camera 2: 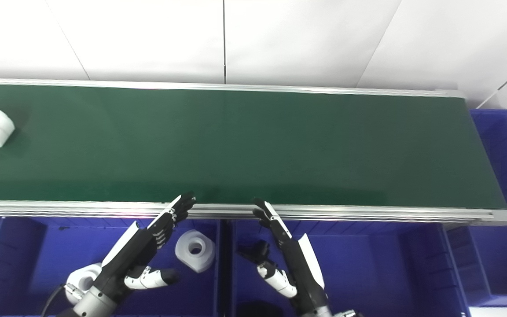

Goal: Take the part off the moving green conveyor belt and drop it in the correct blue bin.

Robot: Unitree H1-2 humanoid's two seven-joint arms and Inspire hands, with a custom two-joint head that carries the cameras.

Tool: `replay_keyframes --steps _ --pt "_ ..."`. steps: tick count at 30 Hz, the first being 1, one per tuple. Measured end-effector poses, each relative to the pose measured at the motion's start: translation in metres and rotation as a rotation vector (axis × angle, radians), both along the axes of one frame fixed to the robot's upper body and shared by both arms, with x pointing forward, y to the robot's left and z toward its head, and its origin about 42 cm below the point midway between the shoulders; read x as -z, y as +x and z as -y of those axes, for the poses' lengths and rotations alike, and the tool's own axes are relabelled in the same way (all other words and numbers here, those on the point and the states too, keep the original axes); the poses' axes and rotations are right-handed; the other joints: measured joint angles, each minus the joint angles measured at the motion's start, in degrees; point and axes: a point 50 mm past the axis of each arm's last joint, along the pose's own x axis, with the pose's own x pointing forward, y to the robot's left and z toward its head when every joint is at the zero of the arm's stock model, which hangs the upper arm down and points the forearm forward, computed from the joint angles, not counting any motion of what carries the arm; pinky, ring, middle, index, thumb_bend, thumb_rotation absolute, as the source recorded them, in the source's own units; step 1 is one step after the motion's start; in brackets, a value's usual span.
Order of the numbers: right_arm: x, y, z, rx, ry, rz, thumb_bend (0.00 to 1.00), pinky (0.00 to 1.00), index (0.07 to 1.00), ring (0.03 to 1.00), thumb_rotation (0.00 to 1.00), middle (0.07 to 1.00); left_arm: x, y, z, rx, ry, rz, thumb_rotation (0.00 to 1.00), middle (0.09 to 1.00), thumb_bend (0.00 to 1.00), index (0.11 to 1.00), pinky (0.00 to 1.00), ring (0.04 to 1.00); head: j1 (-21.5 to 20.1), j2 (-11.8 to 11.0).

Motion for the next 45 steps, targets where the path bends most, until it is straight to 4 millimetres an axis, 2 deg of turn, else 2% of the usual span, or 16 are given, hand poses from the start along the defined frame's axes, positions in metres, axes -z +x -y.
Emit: replay_keyframes --steps 7,16,25,27,34,44,45 --pt "0.000 0.000 0.000 -0.001 0.000 0.000 0.90 0.91 0.936 0.912 0.98 0.965 0.000 0.000 0.000 0.001 0.002 0.001 0.67 0.973 0.82 1.000 0.99 0.996 0.09 0.00" --pt "0.000 0.000 0.001 -0.003 0.001 -0.002 0.93 0.91 0.939 0.919 0.99 0.969 0.000 -0.002 0.003 -0.023 -0.009 0.013 0.79 0.951 0.84 0.964 0.95 0.974 0.61 0.00" --pt "-0.002 0.000 -0.003 0.011 0.004 0.016 0.93 0.89 0.946 0.937 1.00 0.977 0.001 -0.005 0.010 -0.114 -0.049 0.077 0.87 0.972 0.84 0.972 0.97 0.990 1.05 -0.09" --pt "-0.003 0.001 -0.003 0.020 0.007 0.033 0.91 0.88 0.954 0.932 1.00 0.975 0.000 -0.006 0.007 -0.126 -0.048 0.094 0.86 0.963 0.83 0.972 0.93 0.972 1.32 -0.18" --pt "0.001 0.003 0.001 0.050 0.003 0.057 0.89 0.88 0.952 0.936 1.00 0.977 -0.001 -0.006 -0.007 -0.185 -0.067 0.119 0.87 0.978 0.82 0.997 0.95 0.977 1.67 -0.70" --pt "0.006 0.006 0.003 0.057 0.000 0.057 0.88 0.89 0.957 0.938 1.00 0.978 0.007 -0.008 -0.006 -0.192 -0.069 0.094 0.84 0.972 0.82 0.990 0.95 0.966 2.99 -1.58" --pt "0.009 0.006 0.003 0.055 -0.002 0.049 0.88 0.89 0.957 0.938 1.00 0.978 0.007 -0.008 -0.006 -0.193 -0.071 0.093 0.84 0.971 0.82 0.989 0.95 0.966 3.68 -2.28"
